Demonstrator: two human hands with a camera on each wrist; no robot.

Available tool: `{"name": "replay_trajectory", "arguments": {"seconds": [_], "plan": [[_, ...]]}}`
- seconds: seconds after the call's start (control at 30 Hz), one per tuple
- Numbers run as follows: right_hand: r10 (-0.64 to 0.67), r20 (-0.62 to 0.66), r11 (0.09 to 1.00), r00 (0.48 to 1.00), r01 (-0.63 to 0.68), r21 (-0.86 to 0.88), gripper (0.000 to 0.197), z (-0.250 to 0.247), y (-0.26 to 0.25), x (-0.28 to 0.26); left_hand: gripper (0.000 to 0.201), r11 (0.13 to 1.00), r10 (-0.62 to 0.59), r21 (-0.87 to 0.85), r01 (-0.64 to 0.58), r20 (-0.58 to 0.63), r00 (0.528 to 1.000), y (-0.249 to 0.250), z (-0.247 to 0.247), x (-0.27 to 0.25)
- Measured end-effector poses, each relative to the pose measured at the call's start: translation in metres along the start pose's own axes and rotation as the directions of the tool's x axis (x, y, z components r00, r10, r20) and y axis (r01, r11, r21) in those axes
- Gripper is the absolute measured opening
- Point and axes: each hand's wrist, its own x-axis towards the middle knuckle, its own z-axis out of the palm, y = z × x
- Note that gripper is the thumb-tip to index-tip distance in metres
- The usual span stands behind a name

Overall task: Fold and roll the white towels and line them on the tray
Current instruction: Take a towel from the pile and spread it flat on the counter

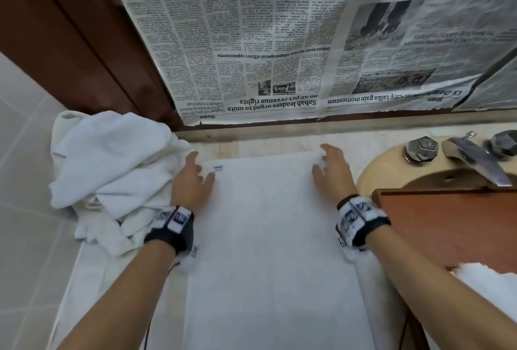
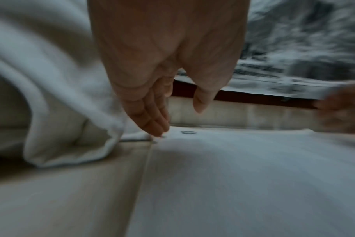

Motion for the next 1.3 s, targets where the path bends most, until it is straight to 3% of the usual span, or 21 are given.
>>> {"name": "replay_trajectory", "arguments": {"seconds": [0.1,0.17,0.27,0.37,0.5,0.6,0.73,0.83,0.93,1.03,1.13,1.23,1.3], "plan": [[-0.192,0.196,0.948,0.962,0.234,-0.218,0.06,0.028,-0.017,-0.039,0.076,0.962,0.19,0.164,-0.219,0.171,0.967,0.005,0.026,-0.028],[-0.202,0.364,0.88,0.909,0.332,-0.339,0.078,0.049,-0.034,-0.047,0.079,0.895,0.247,0.297,-0.333,0.292,0.924,0.019,0.052,-0.036],[-0.127,0.468,0.809,0.874,0.364,-0.461,0.065,0.074,-0.046,-0.038,0.057,0.848,0.189,0.401,-0.345,0.38,0.906,0.038,0.08,-0.036],[-0.052,0.513,0.802,0.857,0.342,-0.489,0.058,0.076,-0.042,-0.027,0.054,0.839,0.153,0.43,-0.333,0.401,0.903,0.036,0.085,-0.028],[-0.023,0.497,0.789,0.867,0.321,-0.524,0.06,0.06,-0.023,-0.02,0.056,0.828,0.172,0.434,-0.356,0.407,0.897,0.017,0.071,-0.01],[0.079,0.413,0.833,0.907,0.167,-0.527,0.061,0.04,-0.007,-0.011,0.057,0.829,0.162,0.429,-0.358,0.429,0.889,0.009,0.063,0.004],[0.222,0.254,0.806,0.941,-0.03,-0.592,0.063,0.026,-0.005,-0.009,0.058,0.902,0.202,0.268,-0.338,0.43,0.88,0.027,0.056,0.012],[0.067,0.351,0.831,0.934,0.142,-0.537,0.063,0.034,-0.019,-0.043,0.059,0.938,0.169,0.221,-0.266,0.378,0.91,0.037,0.057,-0.016],[-0.009,0.512,0.819,0.859,0.3,-0.489,0.077,0.056,-0.033,-0.082,0.063,0.871,0.152,0.354,-0.34,0.465,0.872,0.035,0.07,-0.06],[0.015,0.509,0.812,0.86,0.286,-0.508,0.077,0.065,-0.031,-0.082,0.078,0.817,0.152,0.434,-0.379,0.472,0.868,0.023,0.073,-0.07],[0.09,0.437,0.815,0.895,0.186,-0.549,0.06,0.046,-0.012,-0.072,0.068,0.831,0.064,0.49,-0.264,0.386,0.92,-0.003,0.06,-0.063],[0.234,0.334,0.804,0.913,0.011,-0.594,0.061,0.019,0.006,-0.065,0.059,0.87,-0.099,0.489,-0.059,0.29,0.952,-0.025,0.036,-0.057],[0.248,0.303,0.809,0.92,-0.025,-0.588,0.06,0.011,0.003,-0.074,0.06,0.872,-0.131,0.489,-0.01,0.253,0.958,-0.026,0.028,-0.064]]}}
